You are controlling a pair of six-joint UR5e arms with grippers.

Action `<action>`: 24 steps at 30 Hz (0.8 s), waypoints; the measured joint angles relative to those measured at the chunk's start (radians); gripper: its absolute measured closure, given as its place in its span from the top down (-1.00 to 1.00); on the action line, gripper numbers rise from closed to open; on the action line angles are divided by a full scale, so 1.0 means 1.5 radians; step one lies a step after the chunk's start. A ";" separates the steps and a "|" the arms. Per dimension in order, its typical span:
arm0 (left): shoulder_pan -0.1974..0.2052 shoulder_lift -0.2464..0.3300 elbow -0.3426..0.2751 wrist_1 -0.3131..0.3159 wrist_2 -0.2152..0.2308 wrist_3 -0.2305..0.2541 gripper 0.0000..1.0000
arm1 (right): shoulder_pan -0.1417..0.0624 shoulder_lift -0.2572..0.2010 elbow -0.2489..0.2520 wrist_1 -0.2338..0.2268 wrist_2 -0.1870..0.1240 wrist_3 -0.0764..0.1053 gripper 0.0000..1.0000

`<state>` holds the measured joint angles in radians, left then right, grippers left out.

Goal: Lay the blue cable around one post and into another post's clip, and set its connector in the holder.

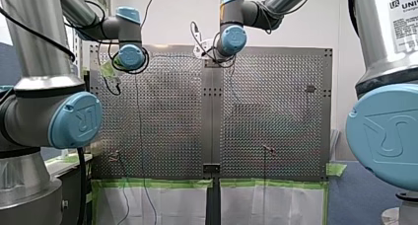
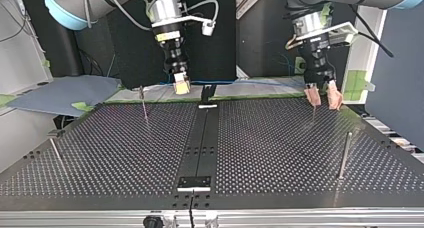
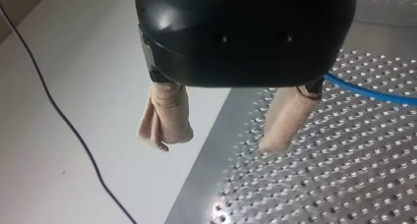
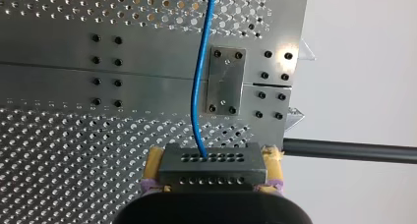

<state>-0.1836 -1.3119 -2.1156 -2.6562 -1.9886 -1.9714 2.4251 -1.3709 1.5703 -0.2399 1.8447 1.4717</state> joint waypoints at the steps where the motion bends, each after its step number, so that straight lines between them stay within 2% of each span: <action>1: 0.005 0.002 0.004 -0.005 0.005 0.000 1.00 | 0.000 0.000 -0.001 0.000 0.000 -0.001 -0.76; 7: 0.038 0.009 0.033 -0.038 0.038 -0.002 1.00 | 0.006 0.002 -0.015 0.004 -0.003 -0.006 -0.76; 13: 0.072 0.010 0.053 -0.073 0.072 -0.013 1.00 | 0.012 0.007 -0.044 0.007 -0.015 -0.006 -0.76; 24: 0.141 0.009 0.110 -0.141 0.141 -0.066 1.00 | 0.030 0.047 -0.094 0.016 -0.019 -0.015 -0.76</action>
<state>0.0282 -1.2981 -1.9506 -2.8682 -1.7771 -2.0711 2.4704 -1.3006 1.4289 -0.2165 1.8167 1.4490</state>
